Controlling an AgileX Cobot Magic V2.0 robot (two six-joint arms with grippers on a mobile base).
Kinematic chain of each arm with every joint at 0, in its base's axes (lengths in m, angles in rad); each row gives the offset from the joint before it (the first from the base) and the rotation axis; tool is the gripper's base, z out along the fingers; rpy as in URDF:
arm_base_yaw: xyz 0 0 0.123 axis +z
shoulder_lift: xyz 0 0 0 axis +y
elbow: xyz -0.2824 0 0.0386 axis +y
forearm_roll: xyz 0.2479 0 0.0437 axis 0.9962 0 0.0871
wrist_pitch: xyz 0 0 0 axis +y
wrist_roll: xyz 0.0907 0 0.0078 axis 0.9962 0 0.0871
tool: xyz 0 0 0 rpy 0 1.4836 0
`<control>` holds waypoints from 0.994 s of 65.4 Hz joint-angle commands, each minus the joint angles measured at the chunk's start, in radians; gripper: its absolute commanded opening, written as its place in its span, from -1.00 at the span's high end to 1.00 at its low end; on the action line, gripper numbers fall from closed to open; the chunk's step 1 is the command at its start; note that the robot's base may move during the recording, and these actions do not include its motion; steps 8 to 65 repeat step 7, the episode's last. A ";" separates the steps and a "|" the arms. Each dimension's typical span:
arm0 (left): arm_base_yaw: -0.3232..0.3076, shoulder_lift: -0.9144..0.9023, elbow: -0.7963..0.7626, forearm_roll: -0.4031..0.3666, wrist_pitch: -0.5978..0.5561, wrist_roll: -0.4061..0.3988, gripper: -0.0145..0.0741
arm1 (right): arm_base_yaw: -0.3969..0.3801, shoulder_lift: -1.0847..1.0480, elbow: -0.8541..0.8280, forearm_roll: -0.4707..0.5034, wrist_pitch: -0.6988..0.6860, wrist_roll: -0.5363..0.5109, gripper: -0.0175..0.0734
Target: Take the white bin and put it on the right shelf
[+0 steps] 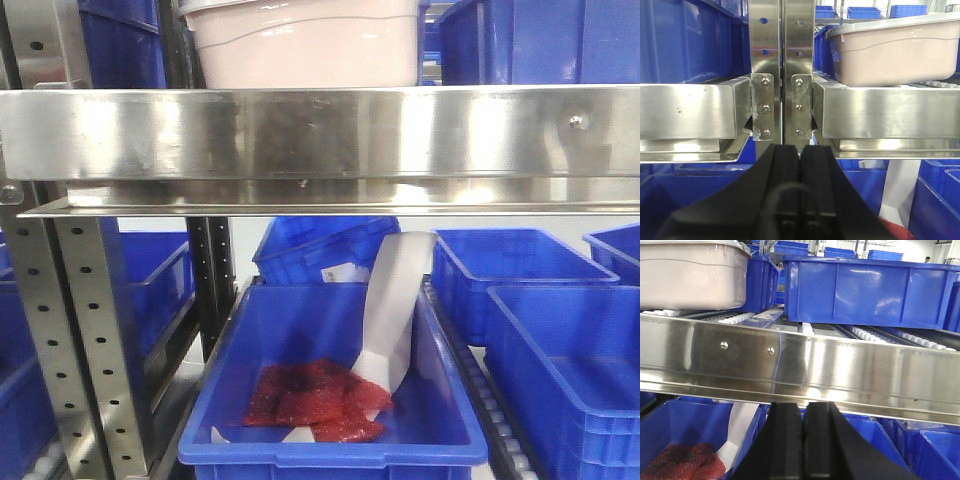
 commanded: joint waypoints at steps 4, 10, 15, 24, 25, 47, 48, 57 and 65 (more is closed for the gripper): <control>0.001 -0.012 -0.003 0.004 -0.077 -0.005 0.94 | 0.000 -0.018 0.000 -0.005 -0.084 -0.007 0.53; 0.001 -0.012 -0.003 0.004 -0.077 -0.005 0.94 | 0.000 -0.018 0.000 -0.005 -0.084 -0.007 0.53; 0.001 -0.012 -0.003 0.004 -0.077 -0.005 0.94 | 0.000 -0.018 0.000 -0.005 -0.084 -0.007 0.53; 0.001 -0.012 -0.003 0.004 -0.077 -0.005 0.94 | 0.000 -0.018 0.000 -0.005 -0.084 -0.007 0.53; 0.001 -0.012 -0.003 0.004 -0.077 -0.005 0.94 | 0.000 -0.018 0.000 -0.005 -0.084 -0.007 0.53; 0.001 -0.012 -0.003 0.004 -0.077 -0.005 0.94 | 0.000 -0.018 0.000 -0.005 -0.084 -0.007 0.53; 0.001 -0.012 -0.003 0.004 -0.077 -0.005 0.94 | 0.000 -0.018 0.000 -0.005 -0.084 -0.007 0.53; 0.001 -0.012 -0.003 0.004 -0.077 -0.005 0.94 | 0.000 -0.018 0.000 -0.005 -0.084 -0.007 0.53; 0.001 -0.012 -0.003 0.004 -0.077 -0.005 0.94 | 0.000 -0.018 0.000 -0.005 -0.084 -0.007 0.53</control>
